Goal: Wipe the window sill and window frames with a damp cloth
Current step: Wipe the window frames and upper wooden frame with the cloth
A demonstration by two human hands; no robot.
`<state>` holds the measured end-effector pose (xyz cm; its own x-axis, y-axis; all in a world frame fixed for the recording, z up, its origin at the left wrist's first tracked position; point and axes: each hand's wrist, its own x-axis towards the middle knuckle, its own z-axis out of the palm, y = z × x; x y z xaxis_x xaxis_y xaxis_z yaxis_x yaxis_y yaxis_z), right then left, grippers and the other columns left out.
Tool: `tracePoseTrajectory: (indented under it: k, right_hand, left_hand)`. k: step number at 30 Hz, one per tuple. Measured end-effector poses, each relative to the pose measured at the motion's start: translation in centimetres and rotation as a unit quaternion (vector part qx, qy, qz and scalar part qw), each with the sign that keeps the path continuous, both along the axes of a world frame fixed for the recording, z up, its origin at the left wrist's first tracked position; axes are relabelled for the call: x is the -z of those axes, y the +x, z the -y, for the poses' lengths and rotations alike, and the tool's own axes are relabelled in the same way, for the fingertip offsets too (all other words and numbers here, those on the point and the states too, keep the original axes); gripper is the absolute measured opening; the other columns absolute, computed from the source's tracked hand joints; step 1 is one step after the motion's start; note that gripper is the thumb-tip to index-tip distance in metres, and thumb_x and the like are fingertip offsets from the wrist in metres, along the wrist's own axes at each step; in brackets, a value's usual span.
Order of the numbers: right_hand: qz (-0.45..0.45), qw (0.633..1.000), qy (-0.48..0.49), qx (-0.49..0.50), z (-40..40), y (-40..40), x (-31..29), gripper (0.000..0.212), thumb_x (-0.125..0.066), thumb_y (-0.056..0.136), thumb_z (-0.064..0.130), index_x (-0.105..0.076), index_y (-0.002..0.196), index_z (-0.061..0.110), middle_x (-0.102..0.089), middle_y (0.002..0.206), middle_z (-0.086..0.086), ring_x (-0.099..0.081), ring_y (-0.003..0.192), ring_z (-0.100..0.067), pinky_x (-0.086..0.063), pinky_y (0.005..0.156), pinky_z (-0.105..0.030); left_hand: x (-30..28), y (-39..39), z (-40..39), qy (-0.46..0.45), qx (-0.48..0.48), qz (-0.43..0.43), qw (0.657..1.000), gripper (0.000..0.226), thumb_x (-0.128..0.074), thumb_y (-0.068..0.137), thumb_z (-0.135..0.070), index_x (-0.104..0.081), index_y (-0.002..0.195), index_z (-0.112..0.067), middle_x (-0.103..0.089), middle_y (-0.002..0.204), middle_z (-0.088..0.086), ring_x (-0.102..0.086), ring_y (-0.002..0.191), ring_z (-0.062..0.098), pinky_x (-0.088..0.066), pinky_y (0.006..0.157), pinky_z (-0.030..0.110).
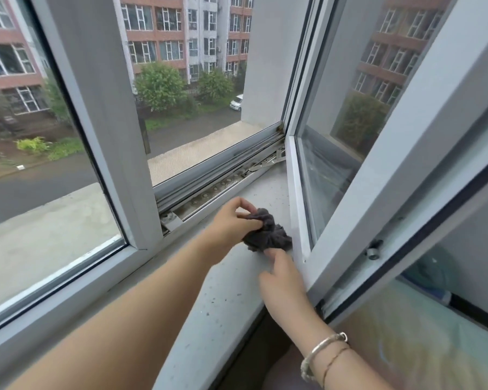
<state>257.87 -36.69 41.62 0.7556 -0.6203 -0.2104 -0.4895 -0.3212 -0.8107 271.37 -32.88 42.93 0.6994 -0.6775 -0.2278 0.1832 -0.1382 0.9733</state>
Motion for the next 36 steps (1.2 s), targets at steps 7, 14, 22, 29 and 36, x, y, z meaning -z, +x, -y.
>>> tracePoseTrajectory:
  k: [7,14,22,29,36]
  right_hand:
    - [0.013,0.997,-0.067,-0.031,-0.6,-2.9,-2.0,0.032,-0.037,0.091,0.007,-0.061,0.091,0.029,-0.061,0.102,0.007,-0.056,0.086,-0.004,-0.041,0.060,-0.014]
    - [0.057,0.987,-0.150,-0.010,-0.3,-6.0,-1.8,0.028,-0.039,0.084,0.013,-0.060,0.071,0.025,-0.066,0.075,0.005,-0.064,0.069,-0.011,-0.054,0.066,-0.032]
    - [0.138,0.966,-0.218,-0.001,0.8,-8.0,-0.7,0.023,-0.047,0.085,0.014,-0.056,0.065,0.020,-0.055,0.058,0.002,-0.052,0.059,-0.017,-0.045,0.057,-0.033]
    - [0.181,0.957,-0.229,-0.002,1.1,-8.3,-0.2,0.020,-0.046,0.087,0.016,-0.058,0.071,0.015,-0.061,0.066,-0.001,-0.055,0.064,-0.021,-0.050,0.059,-0.036]
    - [0.218,0.955,-0.201,-0.020,2.3,-9.2,0.5,0.022,-0.045,0.081,0.017,-0.061,0.065,0.020,-0.064,0.063,0.004,-0.061,0.064,-0.013,-0.054,0.060,-0.036]
  left_hand:
    - [0.2,-2.9,-1.3,-0.060,-0.010,-0.074,0.995,0.022,-0.050,0.089,0.008,-0.044,0.092,-0.013,-0.057,0.094,0.021,-0.060,0.084,0.033,-0.049,0.074,0.044]
    - [1.1,-6.1,0.8,-0.093,-0.023,-0.085,0.992,0.036,-0.054,0.085,0.012,-0.041,0.102,-0.017,-0.051,0.105,0.014,-0.059,0.089,0.030,-0.052,0.068,0.037]
    - [2.7,-9.7,1.8,-0.056,0.038,-0.041,0.997,0.027,-0.049,0.083,0.003,-0.048,0.065,-0.017,-0.044,0.058,-0.003,-0.044,0.046,0.007,-0.035,0.044,0.015]
    - [2.8,-11.5,0.7,-0.101,0.024,-0.065,0.992,0.025,-0.056,0.065,0.004,-0.045,0.081,-0.010,-0.047,0.071,0.005,-0.048,0.060,0.015,-0.036,0.052,0.021]
    - [1.3,-11.4,3.5,-0.101,-0.045,-0.047,0.993,0.021,-0.043,0.088,0.015,-0.043,0.091,-0.006,-0.050,0.073,0.004,-0.053,0.054,0.010,-0.042,0.040,0.014]
